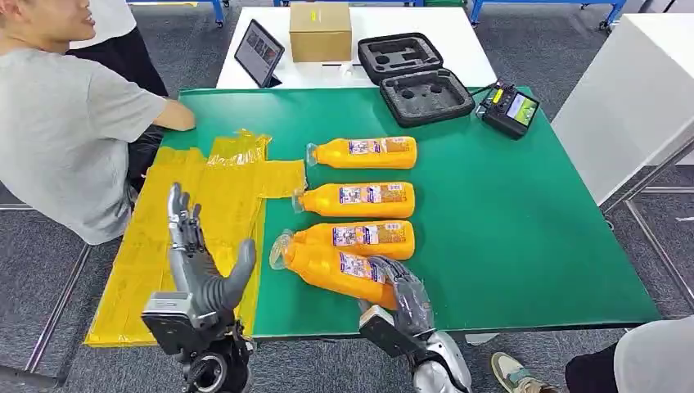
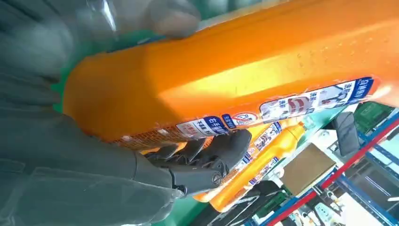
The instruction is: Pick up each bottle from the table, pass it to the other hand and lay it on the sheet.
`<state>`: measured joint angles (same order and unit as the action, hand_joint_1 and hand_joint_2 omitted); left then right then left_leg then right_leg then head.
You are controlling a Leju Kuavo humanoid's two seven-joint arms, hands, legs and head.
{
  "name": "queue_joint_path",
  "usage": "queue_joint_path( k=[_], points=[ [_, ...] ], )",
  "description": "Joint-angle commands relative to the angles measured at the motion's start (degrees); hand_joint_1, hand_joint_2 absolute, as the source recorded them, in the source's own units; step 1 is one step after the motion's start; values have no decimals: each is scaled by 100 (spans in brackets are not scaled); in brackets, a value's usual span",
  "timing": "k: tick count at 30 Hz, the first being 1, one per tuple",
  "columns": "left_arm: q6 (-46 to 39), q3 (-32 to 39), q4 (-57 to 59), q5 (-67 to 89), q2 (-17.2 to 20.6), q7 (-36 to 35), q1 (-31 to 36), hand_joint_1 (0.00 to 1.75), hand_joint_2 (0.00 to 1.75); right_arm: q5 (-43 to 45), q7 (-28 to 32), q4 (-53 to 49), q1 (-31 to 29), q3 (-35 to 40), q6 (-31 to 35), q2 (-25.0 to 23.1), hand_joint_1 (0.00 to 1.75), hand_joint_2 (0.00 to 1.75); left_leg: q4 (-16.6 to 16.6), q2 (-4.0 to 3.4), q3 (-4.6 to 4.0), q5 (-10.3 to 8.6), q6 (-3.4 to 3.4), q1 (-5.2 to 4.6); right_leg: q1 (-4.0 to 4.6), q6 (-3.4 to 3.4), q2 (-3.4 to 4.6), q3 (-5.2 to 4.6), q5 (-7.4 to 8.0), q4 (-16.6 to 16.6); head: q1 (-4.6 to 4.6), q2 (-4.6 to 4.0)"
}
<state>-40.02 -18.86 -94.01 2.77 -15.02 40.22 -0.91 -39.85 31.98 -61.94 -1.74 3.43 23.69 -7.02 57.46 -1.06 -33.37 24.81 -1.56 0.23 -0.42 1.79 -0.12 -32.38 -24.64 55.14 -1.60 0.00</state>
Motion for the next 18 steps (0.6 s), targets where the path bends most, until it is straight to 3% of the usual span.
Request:
queue_joint_path(
  k=[1, 2, 3, 5, 6, 11, 12, 15, 16, 17, 18],
  points=[
    [497, 687, 1155, -1250, -173, -22, 95, 0, 0, 108, 20, 236, 85, -209, 165, -16, 175, 175, -14, 18, 13, -5, 8, 0, -1, -5, -11, 15, -1, -10, 2, 0],
    [744, 660, 1981, -1858, -156, -43, 242, 0, 0, 144, 35, 248, 100, -227, 238, -23, 166, 175, -12, 14, 11, -4, 6, 0, -1, -4, -8, 10, 0, -9, 0, 0],
    [795, 538, 2408, -2172, -78, -68, 393, 0, 0, 217, 77, 238, 124, -239, 269, -36, 143, 175, -12, 14, 13, -3, 4, 0, -1, -3, -9, 13, -1, -10, 0, 0],
    [883, 177, 2897, -2507, 59, -26, 545, 0, 0, 308, 168, 181, 181, -206, 340, -23, 80, 175, -21, 31, 19, -9, 5, -3, -4, -3, -26, 19, -2, -16, 0, 0],
    [882, 78, 2906, -2445, 71, -22, 540, 0, 0, 312, 170, 130, 211, -165, 338, -17, 75, 175, -17, 27, 16, -7, 4, -3, -4, -2, -23, 14, -3, -13, 2, 0],
    [867, 37, 2897, -2403, 51, -22, 528, 0, 0, 311, 170, 100, 219, -149, 336, -18, 75, 175, -9, 23, 0, -3, 5, -3, -3, -3, -19, 0, -5, -6, 0, 0],
    [880, -44, 2898, -2382, 91, -22, 543, 0, 0, 316, 170, 80, 222, -143, 339, -13, 65, 175, -8, 22, -1, -3, 4, -2, -2, -3, -18, 1, -4, -6, 2, 0],
    [888, -336, 3027, -2240, 179, -34, 611, 0, 0, 364, 168, 14, 257, -147, 379, -10, 87, 175, -6, 20, -6, -3, 4, -2, -1, -3, -15, -6, -3, -5, 0, 0],
    [887, -378, 3074, -2244, 187, -47, 629, 0, 0, 372, 166, -2, 269, -146, 385, -11, 99, 175, -8, 28, -6, -4, 7, -1, -1, -5, -20, -4, -5, -6, 2, 0],
    [919, -434, 3209, -2316, 187, -133, 655, 0, 0, 403, 174, -47, 291, -144, 395, -13, 131, 175, -8, 27, -10, -4, 5, -3, -3, -4, -21, -7, -4, -5, 2, 0],
    [925, -444, 3223, -2314, 193, -128, 640, 0, 0, 403, 174, -50, 288, -140, 394, -16, 136, 175, -6, 17, -14, -3, 3, -3, -3, -2, -14, -13, -2, -4, 2, 0]
  ],
)
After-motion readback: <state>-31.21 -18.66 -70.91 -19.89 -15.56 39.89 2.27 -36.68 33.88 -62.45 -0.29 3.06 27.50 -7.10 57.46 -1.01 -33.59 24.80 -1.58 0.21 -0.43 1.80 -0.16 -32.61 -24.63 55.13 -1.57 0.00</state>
